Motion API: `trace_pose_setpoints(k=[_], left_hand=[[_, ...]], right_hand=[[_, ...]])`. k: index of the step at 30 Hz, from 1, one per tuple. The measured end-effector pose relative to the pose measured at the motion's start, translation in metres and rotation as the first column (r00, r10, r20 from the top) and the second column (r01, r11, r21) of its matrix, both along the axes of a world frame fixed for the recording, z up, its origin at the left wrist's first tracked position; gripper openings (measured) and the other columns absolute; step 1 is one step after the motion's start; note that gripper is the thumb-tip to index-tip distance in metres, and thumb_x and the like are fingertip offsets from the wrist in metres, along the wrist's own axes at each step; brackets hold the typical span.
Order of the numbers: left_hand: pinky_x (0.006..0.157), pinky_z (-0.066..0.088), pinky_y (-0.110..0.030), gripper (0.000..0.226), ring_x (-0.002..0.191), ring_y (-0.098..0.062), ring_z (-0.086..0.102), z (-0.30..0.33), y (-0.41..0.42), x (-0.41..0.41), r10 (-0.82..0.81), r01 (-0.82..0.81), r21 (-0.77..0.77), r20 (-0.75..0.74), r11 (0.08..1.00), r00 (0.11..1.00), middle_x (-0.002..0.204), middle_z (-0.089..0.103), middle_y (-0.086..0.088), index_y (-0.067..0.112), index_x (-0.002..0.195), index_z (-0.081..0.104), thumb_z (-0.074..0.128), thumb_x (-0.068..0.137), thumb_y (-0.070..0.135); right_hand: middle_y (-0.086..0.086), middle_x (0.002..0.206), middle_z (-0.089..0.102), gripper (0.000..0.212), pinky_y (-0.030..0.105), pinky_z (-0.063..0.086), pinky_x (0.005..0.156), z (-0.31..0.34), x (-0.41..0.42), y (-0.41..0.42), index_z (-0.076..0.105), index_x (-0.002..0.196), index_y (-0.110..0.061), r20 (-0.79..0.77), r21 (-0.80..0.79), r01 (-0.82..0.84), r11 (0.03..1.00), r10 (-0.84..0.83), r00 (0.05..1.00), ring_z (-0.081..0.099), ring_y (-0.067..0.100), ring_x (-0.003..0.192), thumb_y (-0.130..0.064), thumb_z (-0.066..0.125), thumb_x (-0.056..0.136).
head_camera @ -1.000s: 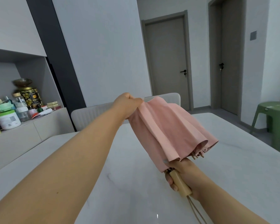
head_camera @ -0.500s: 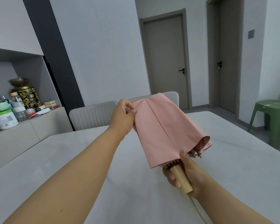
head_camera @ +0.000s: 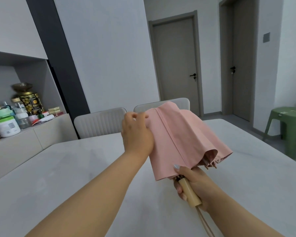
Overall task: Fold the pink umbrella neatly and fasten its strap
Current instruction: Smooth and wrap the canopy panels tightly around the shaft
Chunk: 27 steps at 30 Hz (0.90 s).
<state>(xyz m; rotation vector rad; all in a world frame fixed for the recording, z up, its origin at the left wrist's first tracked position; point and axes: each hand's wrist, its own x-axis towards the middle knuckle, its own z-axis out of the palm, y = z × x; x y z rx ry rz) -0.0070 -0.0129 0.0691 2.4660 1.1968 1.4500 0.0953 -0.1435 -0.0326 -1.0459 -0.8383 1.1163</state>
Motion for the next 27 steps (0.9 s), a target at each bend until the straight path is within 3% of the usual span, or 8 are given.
trace_pose_setpoints(k=[3,6,10,18,23,27], left_hand=[[0.094,0.040,-0.044,0.038,0.111,-0.033,0.047,-0.017,-0.013,0.006,-0.067,0.083,0.150,-0.106,0.985,0.992,0.127,0.051,-0.012,0.014,0.117,0.062,0.044,0.083,0.009],[0.098,0.038,-0.042,0.048,0.119,-0.032,0.046,-0.039,-0.019,0.008,-0.132,0.150,0.086,-0.182,0.985,0.974,0.137,0.048,-0.009,0.016,0.129,0.055,0.030,0.090,0.027],[0.108,0.031,-0.030,0.046,0.133,-0.020,0.036,-0.068,-0.017,0.006,-0.222,0.214,-0.093,-0.087,0.972,0.971,0.151,0.036,0.001,0.023,0.147,0.036,0.032,0.102,0.030],[0.107,0.015,-0.016,0.060,0.139,-0.009,0.023,-0.092,-0.016,0.002,-0.341,0.342,-0.192,0.039,0.920,0.939,0.155,0.022,0.011,0.044,0.147,0.021,0.012,0.091,0.062],[0.112,0.018,-0.019,0.042,0.142,-0.004,0.021,-0.102,-0.013,-0.005,-0.398,0.405,-0.208,0.076,0.890,0.914,0.155,0.019,0.014,0.060,0.137,0.013,0.018,0.095,0.060],[0.114,0.025,-0.020,0.042,0.140,-0.001,0.026,-0.108,-0.010,-0.009,-0.411,0.417,-0.214,0.073,0.884,0.909,0.154,0.024,0.011,0.054,0.141,0.014,0.028,0.102,0.044]], right_hand=[[0.016,0.054,0.052,0.027,0.025,0.037,0.037,0.001,0.001,-0.001,0.060,0.078,0.001,-0.003,-0.003,0.046,0.999,-0.046,0.999,0.041,0.021,0.036,-0.024,0.059,0.090],[0.017,0.054,0.050,0.027,0.025,0.036,0.036,0.003,0.001,-0.002,0.058,0.075,-0.001,-0.036,-0.004,0.058,0.998,-0.058,0.998,0.041,0.021,0.036,-0.023,0.058,0.091],[0.016,0.053,0.049,0.030,0.025,0.037,0.036,0.006,0.003,-0.004,0.056,0.068,-0.005,-0.077,-0.024,0.054,0.998,-0.056,0.995,0.042,0.020,0.035,-0.023,0.057,0.091],[0.014,0.050,0.047,0.028,0.023,0.036,0.034,0.003,0.003,-0.004,0.054,0.070,-0.004,-0.144,-0.064,-0.042,0.997,0.032,0.989,0.038,0.019,0.035,-0.027,0.058,0.086],[0.013,0.050,0.044,0.028,0.023,0.035,0.034,0.004,0.000,-0.006,0.052,0.066,-0.006,-0.140,-0.074,-0.088,0.993,0.077,0.987,0.037,0.019,0.034,-0.030,0.065,0.071],[0.015,0.050,0.045,0.025,0.023,0.035,0.035,0.004,-0.004,-0.004,0.052,0.071,-0.003,-0.096,-0.090,-0.046,0.995,0.038,0.995,0.038,0.020,0.034,-0.023,0.060,0.085]])
